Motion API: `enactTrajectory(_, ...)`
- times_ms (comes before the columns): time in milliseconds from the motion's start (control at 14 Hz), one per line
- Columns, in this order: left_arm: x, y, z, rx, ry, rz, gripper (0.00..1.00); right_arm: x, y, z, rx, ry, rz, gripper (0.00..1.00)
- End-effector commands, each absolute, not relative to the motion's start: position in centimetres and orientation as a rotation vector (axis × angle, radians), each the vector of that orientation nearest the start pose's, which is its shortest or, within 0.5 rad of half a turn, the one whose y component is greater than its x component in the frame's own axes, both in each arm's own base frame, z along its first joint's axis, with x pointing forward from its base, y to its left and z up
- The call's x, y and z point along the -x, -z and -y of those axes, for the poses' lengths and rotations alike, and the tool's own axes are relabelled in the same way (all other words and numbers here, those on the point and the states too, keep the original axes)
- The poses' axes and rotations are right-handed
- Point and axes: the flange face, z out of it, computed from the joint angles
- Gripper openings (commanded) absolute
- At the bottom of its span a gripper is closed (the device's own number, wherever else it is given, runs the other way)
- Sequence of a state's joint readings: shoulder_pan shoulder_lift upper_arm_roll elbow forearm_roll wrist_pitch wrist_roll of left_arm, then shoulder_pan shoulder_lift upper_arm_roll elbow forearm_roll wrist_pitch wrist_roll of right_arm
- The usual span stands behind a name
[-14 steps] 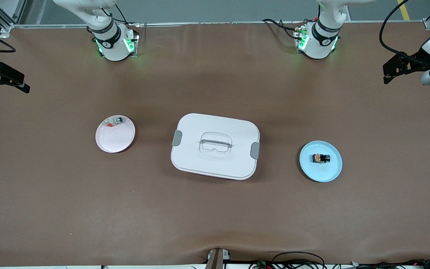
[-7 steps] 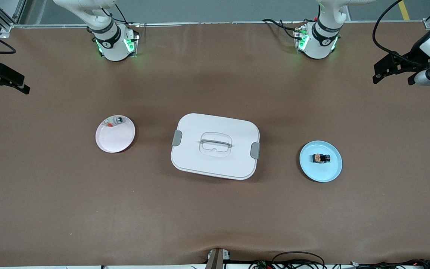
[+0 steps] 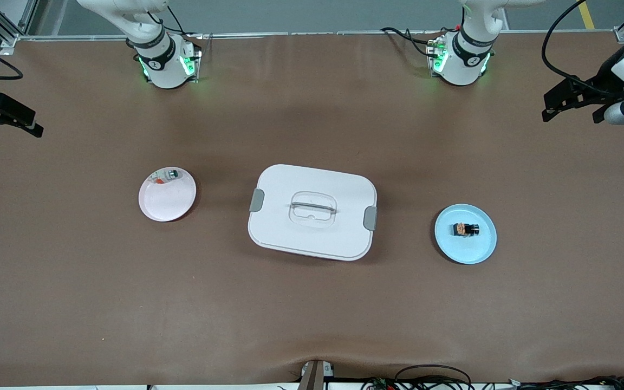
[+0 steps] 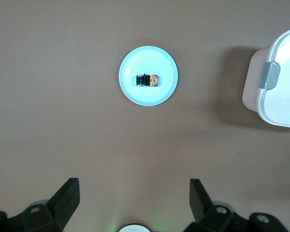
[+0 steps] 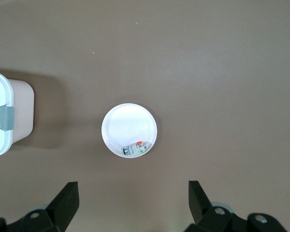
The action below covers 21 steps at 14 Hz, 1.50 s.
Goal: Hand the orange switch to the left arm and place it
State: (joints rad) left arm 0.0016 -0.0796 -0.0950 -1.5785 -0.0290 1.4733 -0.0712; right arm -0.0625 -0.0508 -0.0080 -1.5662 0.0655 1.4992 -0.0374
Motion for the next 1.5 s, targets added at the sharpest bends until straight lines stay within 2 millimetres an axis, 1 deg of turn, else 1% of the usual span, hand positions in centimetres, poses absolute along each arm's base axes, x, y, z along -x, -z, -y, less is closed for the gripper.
enactTrajectory(0,-51.3,-65.72,5.71,3.136,-0.034,0.033,1.0,-52.06,-65.1,2.83,3.072,0.0,-0.072,1.0)
enactTrajectory(143,-51.31,-65.79,5.63,3.128,-0.03,0.058,1.0,-52.14,-65.17,2.84,3.072,0.012,-0.072,1.0)
enactTrajectory(786,-51.44,-65.76,5.3,3.092,-0.017,0.065,1.0,-52.14,-65.17,2.76,3.072,0.012,-0.07,1.0)
enactTrajectory(1429,-51.48,-65.74,5.2,3.098,-0.021,0.071,1.0,-52.19,-65.01,2.76,3.072,0.007,-0.07,1.0)
